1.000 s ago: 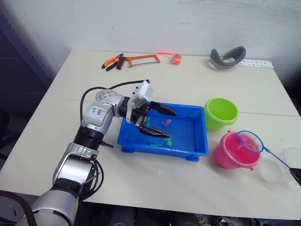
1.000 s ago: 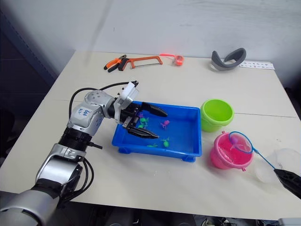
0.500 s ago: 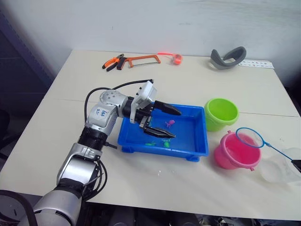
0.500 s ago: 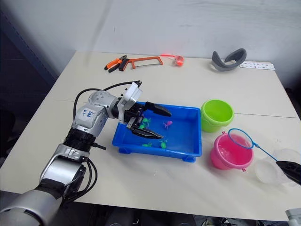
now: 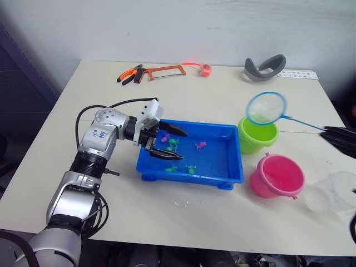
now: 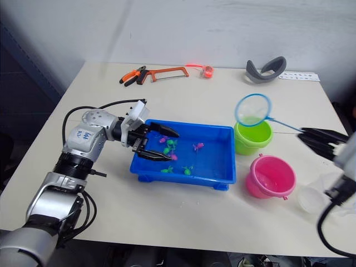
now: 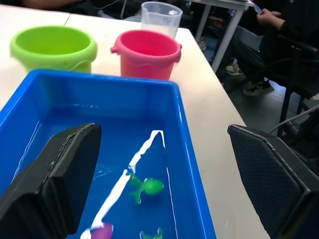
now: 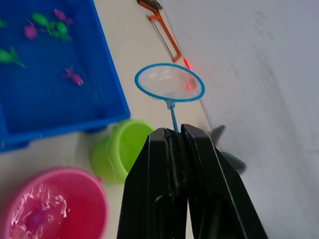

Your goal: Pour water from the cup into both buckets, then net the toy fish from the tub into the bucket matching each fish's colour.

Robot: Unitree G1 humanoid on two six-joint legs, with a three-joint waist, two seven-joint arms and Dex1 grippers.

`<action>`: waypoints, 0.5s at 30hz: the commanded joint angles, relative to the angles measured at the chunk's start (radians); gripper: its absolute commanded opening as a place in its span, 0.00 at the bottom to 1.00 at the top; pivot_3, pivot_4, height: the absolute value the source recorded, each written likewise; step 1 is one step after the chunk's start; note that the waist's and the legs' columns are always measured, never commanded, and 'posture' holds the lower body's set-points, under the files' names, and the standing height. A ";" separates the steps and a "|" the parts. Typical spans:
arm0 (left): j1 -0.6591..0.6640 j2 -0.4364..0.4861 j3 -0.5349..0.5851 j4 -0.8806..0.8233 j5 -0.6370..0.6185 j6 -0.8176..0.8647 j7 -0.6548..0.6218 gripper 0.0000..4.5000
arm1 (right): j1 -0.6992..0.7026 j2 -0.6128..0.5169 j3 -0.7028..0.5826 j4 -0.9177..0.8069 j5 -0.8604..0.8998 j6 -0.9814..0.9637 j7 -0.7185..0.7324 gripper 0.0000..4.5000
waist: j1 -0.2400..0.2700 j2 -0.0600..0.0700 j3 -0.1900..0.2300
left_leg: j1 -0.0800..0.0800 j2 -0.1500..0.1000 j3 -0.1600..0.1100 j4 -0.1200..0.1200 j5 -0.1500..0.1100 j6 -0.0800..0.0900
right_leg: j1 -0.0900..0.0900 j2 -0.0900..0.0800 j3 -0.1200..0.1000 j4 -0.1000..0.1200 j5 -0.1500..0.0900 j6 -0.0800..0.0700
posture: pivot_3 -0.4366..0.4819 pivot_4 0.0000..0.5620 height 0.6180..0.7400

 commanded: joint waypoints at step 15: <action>0.175 0.151 0.091 -0.309 -0.039 0.136 0.109 0.99 | -0.444 0.012 0.670 0.106 0.148 0.432 0.004 0.00 | 0.020 0.000 0.000 | -0.007 -0.001 -0.007 0.003 0.000 0.001 | -0.001 -0.001 -0.002 -0.001 0.000 0.000 | 0.48 0.27 1.00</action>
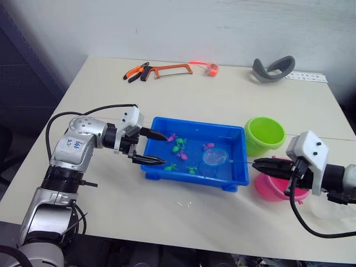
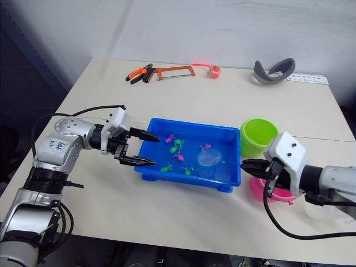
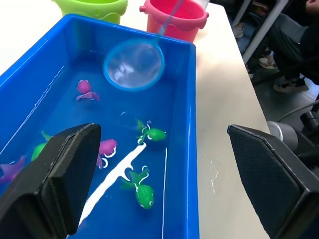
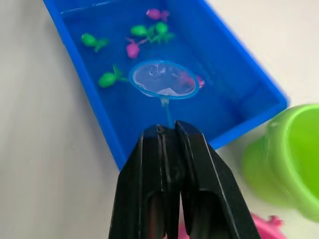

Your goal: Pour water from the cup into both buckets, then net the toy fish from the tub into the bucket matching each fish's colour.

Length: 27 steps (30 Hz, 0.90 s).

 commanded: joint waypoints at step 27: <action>-0.049 -0.049 0.004 -0.003 -0.006 -0.033 0.046 0.99 | -0.260 0.301 0.082 0.066 -0.163 0.186 -0.137 0.00 | 0.001 0.000 0.000 | 0.000 0.000 0.000 -0.001 0.000 0.000 | -0.001 0.000 -0.001 0.000 0.000 0.000 | 0.48 0.27 1.00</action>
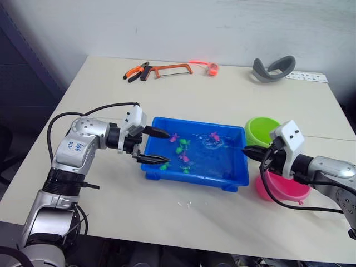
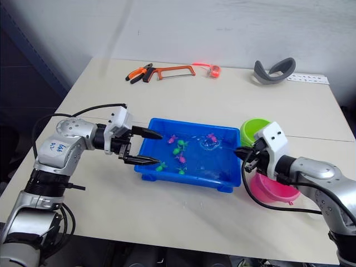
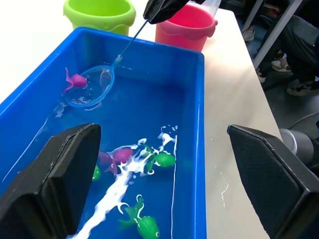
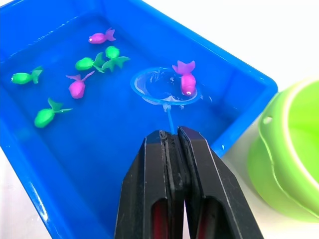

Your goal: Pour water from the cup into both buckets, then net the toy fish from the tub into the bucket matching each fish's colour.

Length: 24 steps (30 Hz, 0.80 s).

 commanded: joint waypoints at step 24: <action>-0.196 -0.226 -0.059 0.152 -0.042 -0.019 -0.125 0.99 | 0.631 0.147 -0.788 -0.508 0.013 -0.302 0.217 0.00 | 0.005 0.000 0.000 | 0.001 -0.001 0.001 -0.001 0.000 0.000 | 0.001 0.001 -0.002 0.000 0.000 0.000 | 0.48 0.27 1.00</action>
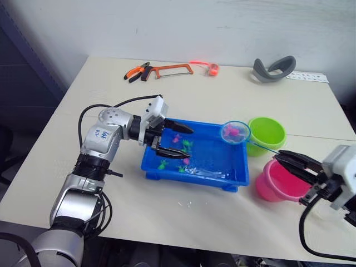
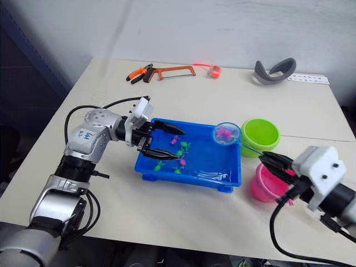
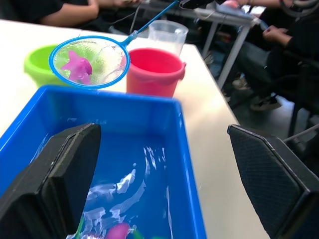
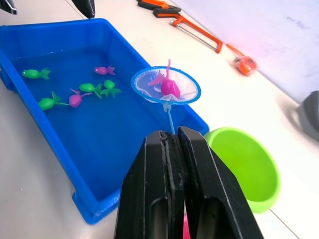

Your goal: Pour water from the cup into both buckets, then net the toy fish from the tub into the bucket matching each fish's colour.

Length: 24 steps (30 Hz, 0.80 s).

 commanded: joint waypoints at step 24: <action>-0.105 -0.120 -0.031 0.071 -0.026 -0.041 -0.120 0.99 | 0.562 0.345 -0.400 0.139 -0.590 -0.870 0.227 0.00 | -0.004 0.000 0.000 | 0.004 0.000 0.006 -0.004 0.000 -0.001 | -0.001 0.000 0.005 -0.005 0.000 0.000 | 0.48 0.27 1.00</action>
